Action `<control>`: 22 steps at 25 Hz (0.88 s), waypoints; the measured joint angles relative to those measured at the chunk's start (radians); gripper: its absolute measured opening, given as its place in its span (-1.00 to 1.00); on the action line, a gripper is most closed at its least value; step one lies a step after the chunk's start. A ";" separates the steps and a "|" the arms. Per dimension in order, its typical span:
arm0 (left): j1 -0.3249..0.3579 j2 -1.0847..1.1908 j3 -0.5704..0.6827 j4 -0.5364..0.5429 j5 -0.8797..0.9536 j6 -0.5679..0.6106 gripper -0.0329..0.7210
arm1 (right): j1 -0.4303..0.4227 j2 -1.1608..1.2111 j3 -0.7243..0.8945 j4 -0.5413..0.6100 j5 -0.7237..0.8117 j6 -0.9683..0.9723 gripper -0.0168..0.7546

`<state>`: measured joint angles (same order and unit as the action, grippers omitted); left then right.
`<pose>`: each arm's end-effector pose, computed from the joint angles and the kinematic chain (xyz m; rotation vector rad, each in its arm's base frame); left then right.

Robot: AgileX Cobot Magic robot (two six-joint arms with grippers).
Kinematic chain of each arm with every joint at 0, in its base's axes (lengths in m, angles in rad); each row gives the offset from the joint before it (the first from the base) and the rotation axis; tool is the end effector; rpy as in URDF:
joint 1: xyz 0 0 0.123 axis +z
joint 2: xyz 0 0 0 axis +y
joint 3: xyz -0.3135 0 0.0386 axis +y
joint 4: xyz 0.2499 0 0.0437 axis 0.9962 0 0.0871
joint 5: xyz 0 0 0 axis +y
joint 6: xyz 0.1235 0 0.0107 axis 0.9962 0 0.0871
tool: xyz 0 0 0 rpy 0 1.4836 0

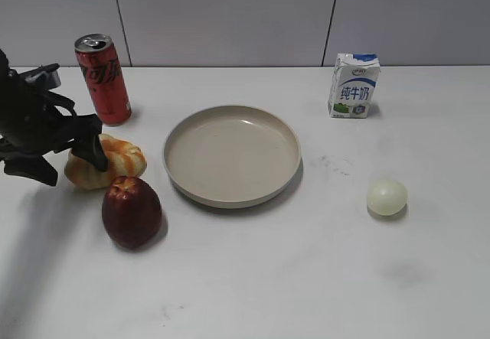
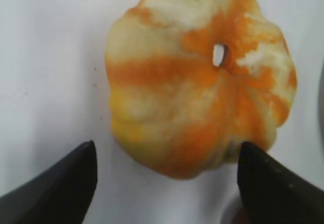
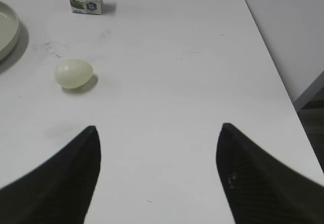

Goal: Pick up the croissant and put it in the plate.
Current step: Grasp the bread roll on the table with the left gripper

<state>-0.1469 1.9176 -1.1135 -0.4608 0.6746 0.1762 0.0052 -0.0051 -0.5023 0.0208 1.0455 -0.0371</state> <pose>0.3659 -0.0890 0.1392 -0.0201 2.9254 -0.4662 -0.0050 0.0022 0.2655 -0.0436 2.0211 0.0046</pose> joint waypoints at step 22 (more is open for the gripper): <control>-0.006 0.080 -0.003 -0.108 -0.209 0.001 -0.47 | 0.000 0.000 0.000 0.000 0.000 0.000 0.44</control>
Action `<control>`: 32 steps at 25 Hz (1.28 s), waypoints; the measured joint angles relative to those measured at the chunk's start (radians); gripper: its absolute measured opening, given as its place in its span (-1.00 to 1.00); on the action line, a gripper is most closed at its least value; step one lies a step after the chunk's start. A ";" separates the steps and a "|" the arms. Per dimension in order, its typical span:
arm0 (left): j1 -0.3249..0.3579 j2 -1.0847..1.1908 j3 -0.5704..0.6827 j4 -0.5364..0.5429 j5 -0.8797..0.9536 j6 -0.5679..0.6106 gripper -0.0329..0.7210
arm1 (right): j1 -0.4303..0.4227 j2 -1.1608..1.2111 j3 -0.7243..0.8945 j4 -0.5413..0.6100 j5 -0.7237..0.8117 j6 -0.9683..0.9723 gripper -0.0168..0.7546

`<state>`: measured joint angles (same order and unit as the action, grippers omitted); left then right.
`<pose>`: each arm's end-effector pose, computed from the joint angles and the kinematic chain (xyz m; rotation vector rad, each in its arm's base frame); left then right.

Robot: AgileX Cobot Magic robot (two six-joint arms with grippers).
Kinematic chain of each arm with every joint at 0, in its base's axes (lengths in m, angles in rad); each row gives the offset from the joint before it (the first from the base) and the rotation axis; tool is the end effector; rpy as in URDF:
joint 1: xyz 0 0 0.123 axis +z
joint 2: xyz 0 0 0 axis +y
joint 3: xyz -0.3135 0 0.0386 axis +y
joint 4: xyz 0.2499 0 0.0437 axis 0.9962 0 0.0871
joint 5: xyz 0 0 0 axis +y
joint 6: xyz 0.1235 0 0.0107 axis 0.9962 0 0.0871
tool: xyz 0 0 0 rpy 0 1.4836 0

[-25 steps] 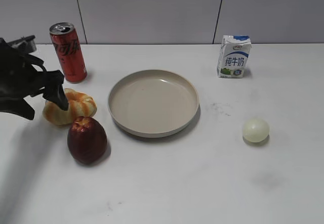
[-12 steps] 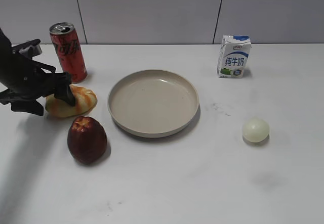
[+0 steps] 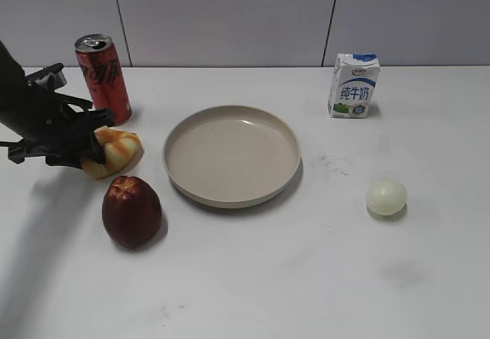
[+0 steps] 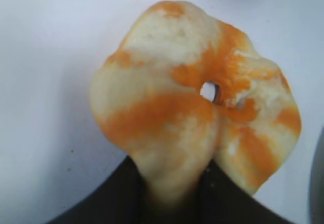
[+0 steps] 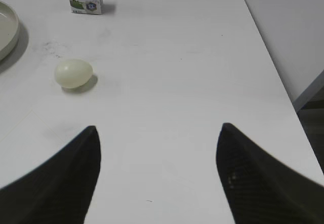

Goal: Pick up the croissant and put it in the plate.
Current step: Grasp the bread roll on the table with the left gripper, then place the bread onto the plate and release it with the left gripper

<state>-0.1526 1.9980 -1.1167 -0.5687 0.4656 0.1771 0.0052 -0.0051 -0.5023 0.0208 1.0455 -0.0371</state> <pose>0.3926 -0.0908 0.1154 -0.1994 2.7939 -0.4636 -0.0050 0.0022 0.2655 -0.0436 2.0211 0.0046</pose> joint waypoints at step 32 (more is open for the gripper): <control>-0.385 -0.111 -0.239 0.032 0.165 0.000 -0.47 | 0.000 0.000 0.000 0.000 0.000 0.000 0.44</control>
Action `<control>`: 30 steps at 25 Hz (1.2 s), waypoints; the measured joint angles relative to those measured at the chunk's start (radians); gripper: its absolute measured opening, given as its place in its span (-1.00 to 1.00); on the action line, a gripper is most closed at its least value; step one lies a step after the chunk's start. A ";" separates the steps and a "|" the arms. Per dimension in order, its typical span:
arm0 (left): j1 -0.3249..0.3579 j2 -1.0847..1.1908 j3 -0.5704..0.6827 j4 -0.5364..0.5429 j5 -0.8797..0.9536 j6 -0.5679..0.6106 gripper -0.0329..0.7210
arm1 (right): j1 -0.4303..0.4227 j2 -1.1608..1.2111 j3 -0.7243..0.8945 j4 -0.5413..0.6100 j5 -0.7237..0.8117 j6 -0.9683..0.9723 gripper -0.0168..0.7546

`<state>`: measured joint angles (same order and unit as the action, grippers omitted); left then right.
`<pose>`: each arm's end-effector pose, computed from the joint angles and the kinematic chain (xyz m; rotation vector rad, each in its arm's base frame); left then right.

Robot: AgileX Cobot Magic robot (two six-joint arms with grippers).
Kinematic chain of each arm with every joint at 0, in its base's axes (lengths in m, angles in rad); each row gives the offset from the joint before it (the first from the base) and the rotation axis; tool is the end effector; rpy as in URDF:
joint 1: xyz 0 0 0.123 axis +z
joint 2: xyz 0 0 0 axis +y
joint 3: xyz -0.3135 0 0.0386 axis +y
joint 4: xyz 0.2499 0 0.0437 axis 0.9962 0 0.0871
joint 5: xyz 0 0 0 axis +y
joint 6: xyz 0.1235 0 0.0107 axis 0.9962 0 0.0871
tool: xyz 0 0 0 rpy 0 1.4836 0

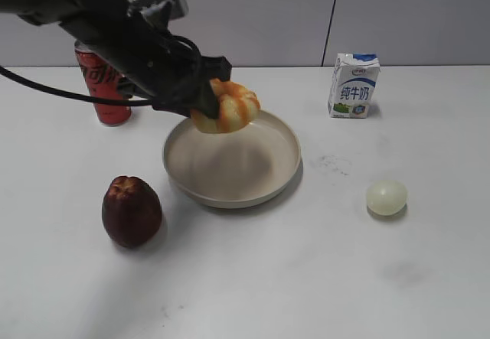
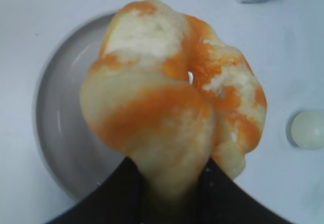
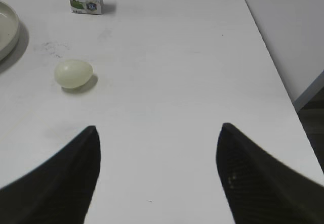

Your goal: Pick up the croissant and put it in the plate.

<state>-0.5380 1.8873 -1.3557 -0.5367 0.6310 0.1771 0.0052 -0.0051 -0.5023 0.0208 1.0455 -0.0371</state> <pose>0.3544 -0.2551 0.2201 0.4725 2.6191 -0.6815 -0.0050 0.0022 0.2655 -0.0436 2.0211 0.0046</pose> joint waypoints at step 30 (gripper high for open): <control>-0.016 0.058 -0.421 0.261 0.519 -0.010 0.82 | 0.000 0.000 0.000 0.000 0.000 0.000 0.44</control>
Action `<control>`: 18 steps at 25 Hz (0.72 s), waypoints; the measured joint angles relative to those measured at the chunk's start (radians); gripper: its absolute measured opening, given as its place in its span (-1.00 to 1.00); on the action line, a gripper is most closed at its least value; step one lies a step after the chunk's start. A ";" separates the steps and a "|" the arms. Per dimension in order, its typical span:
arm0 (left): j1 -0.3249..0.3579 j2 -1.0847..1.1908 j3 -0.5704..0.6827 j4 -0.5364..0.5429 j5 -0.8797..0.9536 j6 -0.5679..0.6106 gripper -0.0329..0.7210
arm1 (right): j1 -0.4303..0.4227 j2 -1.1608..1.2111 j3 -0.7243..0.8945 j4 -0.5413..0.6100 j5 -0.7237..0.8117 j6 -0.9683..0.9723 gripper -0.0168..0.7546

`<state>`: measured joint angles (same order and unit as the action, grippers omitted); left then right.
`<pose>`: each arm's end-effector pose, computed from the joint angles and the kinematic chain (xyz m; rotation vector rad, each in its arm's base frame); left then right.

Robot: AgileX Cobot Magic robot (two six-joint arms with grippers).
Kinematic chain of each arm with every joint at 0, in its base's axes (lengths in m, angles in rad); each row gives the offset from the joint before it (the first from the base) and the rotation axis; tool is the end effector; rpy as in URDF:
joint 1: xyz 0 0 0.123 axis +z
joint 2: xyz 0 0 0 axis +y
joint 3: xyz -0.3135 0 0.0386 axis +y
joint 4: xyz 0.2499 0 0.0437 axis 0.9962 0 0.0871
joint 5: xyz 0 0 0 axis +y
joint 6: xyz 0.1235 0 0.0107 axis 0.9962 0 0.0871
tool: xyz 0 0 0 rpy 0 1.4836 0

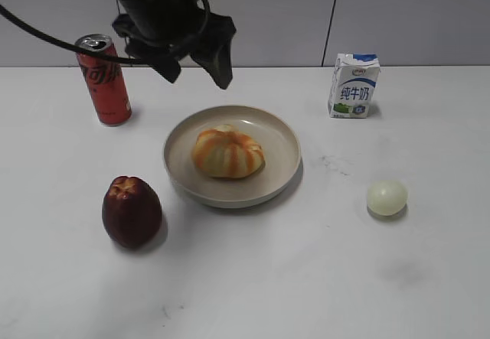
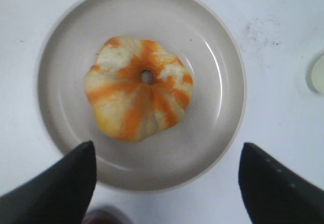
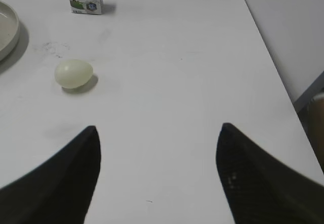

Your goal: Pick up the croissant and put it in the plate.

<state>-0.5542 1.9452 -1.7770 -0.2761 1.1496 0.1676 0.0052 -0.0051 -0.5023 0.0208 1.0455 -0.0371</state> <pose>0.3629 -0.2609 0.2893 0.9040 2.6751 -0.4713 -0.0050 0.0022 0.2655 -0.0436 2.0211 0.0046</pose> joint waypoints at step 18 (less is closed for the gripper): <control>0.235 -0.565 0.440 0.288 0.065 -0.090 0.82 | 0.000 0.000 0.000 0.000 0.000 0.000 0.44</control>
<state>-0.3192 1.3805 -1.3366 0.0124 1.2148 0.0773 0.0052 -0.0051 -0.5023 0.0208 1.0455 -0.0371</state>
